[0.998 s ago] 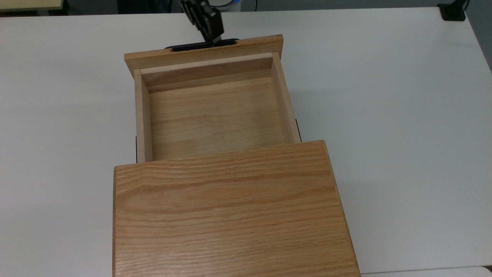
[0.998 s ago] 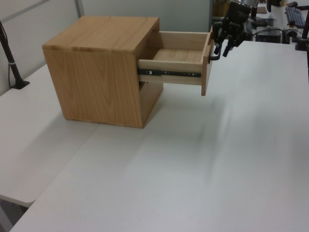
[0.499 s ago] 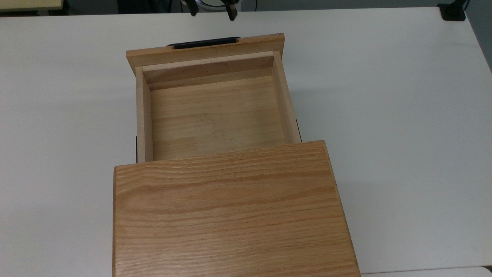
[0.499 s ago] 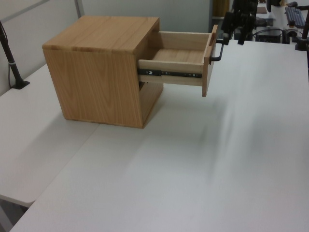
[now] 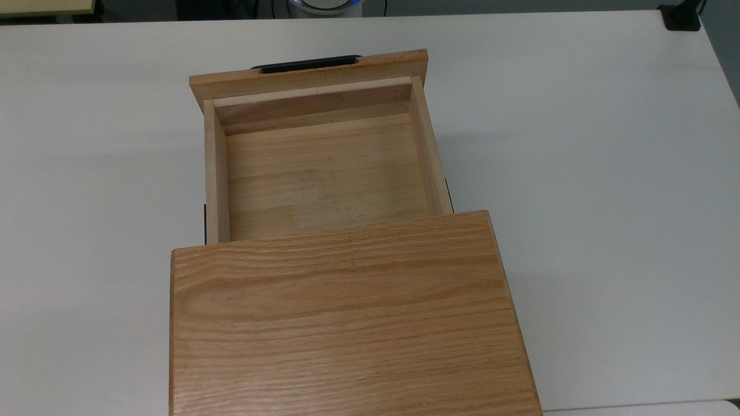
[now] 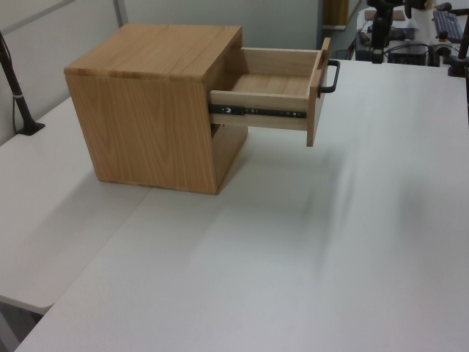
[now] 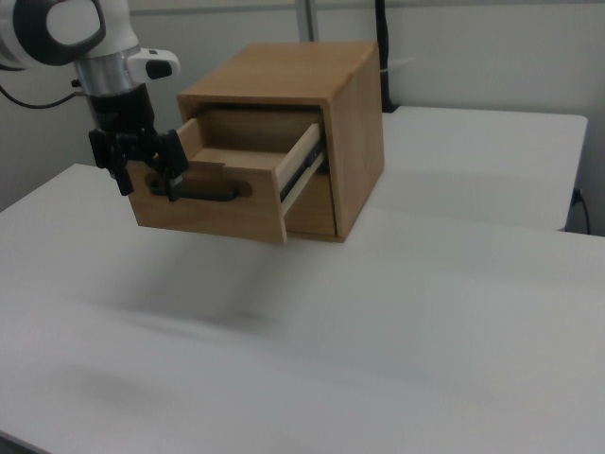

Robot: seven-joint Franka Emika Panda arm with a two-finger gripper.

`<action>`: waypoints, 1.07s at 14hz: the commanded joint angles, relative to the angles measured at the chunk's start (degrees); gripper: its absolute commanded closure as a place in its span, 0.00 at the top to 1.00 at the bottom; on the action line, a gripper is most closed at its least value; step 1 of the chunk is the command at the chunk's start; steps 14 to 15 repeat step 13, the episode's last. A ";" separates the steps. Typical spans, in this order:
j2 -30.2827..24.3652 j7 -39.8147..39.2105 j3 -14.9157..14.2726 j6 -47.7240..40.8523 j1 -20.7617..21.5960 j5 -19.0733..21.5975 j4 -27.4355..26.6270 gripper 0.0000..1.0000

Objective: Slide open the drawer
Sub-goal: 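Open the gripper and lift it away from the handle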

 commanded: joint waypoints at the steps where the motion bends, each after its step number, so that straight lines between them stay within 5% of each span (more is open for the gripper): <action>1: 6.82 -3.70 2.06 -7.73 -3.36 -1.04 9.60 1.00; 3: 9.13 -3.61 1.96 -9.34 -3.35 -1.04 13.06 1.00; 15: 8.96 -3.70 1.17 -7.32 -3.44 -0.42 12.72 1.00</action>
